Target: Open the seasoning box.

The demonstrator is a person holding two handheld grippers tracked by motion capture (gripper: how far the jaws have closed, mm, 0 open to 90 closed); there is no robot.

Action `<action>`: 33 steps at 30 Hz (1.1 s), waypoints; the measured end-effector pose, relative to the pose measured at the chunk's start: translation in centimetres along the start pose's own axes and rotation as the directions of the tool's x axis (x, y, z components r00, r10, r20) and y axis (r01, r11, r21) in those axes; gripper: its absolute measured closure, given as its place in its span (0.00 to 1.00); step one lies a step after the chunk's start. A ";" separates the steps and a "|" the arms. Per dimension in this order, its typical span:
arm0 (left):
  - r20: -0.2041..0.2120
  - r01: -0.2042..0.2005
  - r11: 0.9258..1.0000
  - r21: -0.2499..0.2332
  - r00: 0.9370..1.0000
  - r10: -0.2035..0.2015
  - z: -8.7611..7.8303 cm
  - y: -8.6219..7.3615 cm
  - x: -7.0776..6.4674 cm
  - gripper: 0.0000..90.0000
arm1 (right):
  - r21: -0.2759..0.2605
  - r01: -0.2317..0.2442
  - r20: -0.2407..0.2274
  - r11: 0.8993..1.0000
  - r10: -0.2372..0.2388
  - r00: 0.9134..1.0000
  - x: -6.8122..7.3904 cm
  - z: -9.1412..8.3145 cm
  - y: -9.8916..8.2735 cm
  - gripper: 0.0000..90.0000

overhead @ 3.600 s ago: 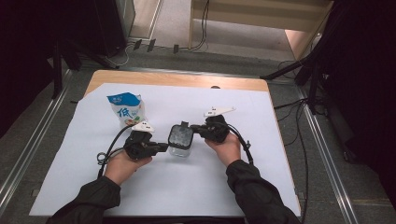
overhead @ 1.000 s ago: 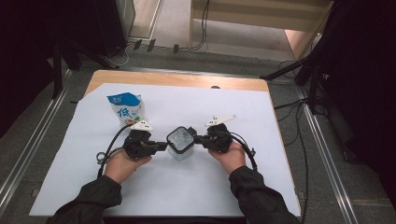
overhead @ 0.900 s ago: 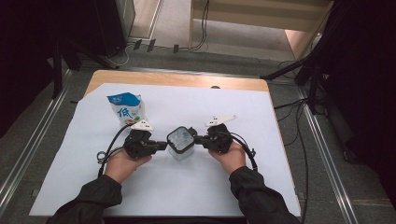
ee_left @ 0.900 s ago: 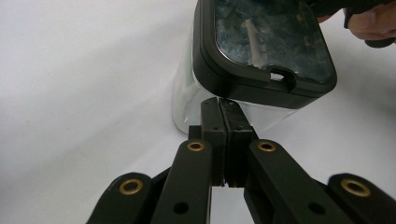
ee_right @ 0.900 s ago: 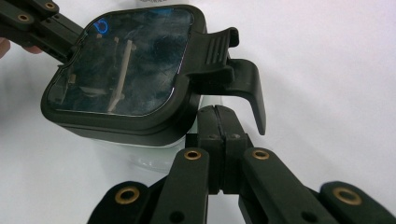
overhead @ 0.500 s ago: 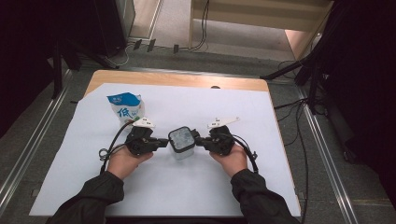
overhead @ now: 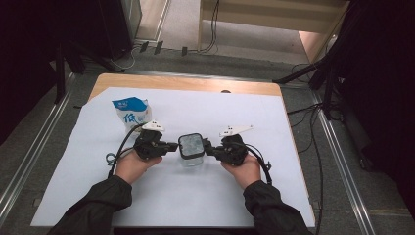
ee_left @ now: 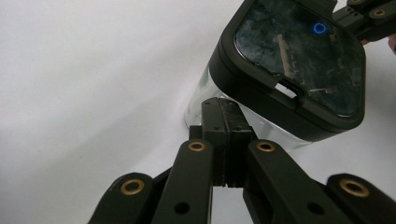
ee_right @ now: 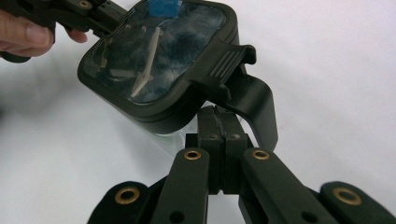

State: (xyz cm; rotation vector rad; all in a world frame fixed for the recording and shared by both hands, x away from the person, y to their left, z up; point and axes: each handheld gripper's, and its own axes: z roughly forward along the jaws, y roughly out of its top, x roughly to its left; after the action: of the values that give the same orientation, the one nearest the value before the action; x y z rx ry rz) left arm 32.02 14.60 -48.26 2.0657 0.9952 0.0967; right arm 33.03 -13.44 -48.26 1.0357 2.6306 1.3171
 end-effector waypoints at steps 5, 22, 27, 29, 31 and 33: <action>0.016 0.026 1.000 -0.012 1.000 -0.026 0.2 0.2 0.4 1.00 | 0.001 -0.003 -0.005 1.000 0.003 1.000 0.2 -0.1 -0.2 1.00; 0.030 0.021 1.000 -0.019 0.999 -0.020 0.6 0.7 1.0 1.00 | 0.006 -0.009 -0.010 1.000 0.009 1.000 0.4 -0.1 -0.3 1.00; 0.038 0.022 1.000 -0.019 0.999 -0.021 0.8 0.8 1.2 1.00 | 0.005 -0.008 -0.012 1.000 0.008 1.000 0.4 -0.1 -0.4 1.00; 0.040 0.020 1.000 -0.021 0.999 -0.020 0.9 0.9 1.3 1.00 | 0.006 -0.007 -0.016 1.000 0.007 1.000 0.4 -0.1 -0.4 1.00; 0.050 0.013 1.000 -0.013 0.999 -0.013 0.8 1.0 1.4 1.00 | 0.010 -0.001 -0.015 1.000 0.002 1.000 0.4 -0.1 -0.4 1.00; 0.049 0.000 1.000 -0.001 0.999 0.000 0.6 1.0 1.4 1.00 | 0.013 0.000 -0.016 1.000 0.001 1.000 0.5 -0.2 -0.4 0.99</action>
State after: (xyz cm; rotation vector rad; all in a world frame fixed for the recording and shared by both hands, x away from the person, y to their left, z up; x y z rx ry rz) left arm 33.82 14.81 -48.37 2.0577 0.9654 0.0464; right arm 32.42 -13.45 -48.32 1.0320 2.6536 1.3156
